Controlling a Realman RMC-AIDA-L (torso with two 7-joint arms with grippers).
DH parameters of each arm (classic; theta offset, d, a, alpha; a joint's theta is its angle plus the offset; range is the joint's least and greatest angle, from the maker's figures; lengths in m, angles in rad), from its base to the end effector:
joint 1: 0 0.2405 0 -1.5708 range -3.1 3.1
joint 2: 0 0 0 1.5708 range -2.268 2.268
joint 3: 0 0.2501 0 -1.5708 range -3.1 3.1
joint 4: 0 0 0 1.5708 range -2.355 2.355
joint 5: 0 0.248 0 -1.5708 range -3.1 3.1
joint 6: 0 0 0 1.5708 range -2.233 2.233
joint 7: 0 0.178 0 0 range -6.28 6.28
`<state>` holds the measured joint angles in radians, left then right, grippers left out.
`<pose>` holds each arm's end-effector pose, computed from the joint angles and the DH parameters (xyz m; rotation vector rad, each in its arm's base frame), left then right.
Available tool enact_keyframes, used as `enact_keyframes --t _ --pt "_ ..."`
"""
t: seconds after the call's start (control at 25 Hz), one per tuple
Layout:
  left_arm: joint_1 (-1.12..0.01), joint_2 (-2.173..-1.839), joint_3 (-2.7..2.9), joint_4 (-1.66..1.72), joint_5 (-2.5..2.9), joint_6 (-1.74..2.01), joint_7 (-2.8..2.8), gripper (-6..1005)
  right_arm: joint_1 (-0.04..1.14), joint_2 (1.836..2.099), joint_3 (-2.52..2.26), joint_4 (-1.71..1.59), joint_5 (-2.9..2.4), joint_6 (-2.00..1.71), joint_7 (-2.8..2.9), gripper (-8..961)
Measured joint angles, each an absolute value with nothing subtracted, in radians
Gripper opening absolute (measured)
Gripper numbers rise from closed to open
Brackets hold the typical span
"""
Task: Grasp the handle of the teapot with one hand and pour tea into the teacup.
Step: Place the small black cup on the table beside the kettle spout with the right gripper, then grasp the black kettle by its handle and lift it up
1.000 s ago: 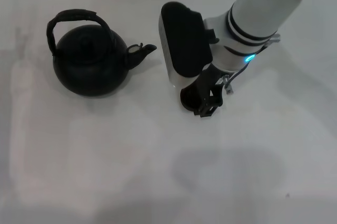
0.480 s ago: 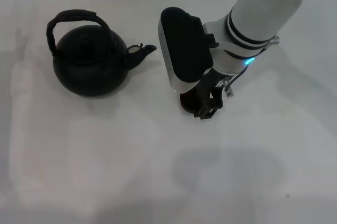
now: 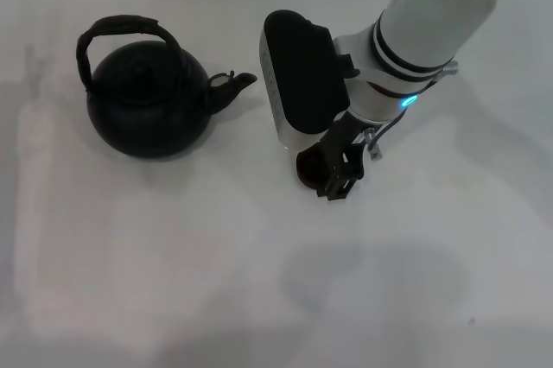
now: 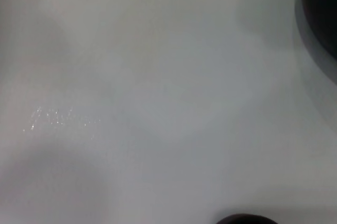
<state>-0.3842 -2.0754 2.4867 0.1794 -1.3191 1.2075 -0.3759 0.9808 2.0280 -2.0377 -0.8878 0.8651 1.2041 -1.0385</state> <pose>-0.3854 0.3569 -0.0059 -1.2374 -0.8512 -0.8875 0.1362 0.3801 -0.1652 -2.9761 -0.3095 -0.8982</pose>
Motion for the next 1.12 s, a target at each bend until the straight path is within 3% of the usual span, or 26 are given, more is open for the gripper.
enact_keyframes --t 0.6,1.12 --pt "-0.391 -2.075 2.487 0.178 -1.327 1.208 -0.37 848 0.895 2.021 -1.88 -0.877 0.956 1.21 -1.124 839" --pt "-0.391 -2.076 2.487 0.178 -1.323 1.204 -0.369 848 0.732 2.013 -1.462 -0.864 1.146 1.218 -1.283 837"
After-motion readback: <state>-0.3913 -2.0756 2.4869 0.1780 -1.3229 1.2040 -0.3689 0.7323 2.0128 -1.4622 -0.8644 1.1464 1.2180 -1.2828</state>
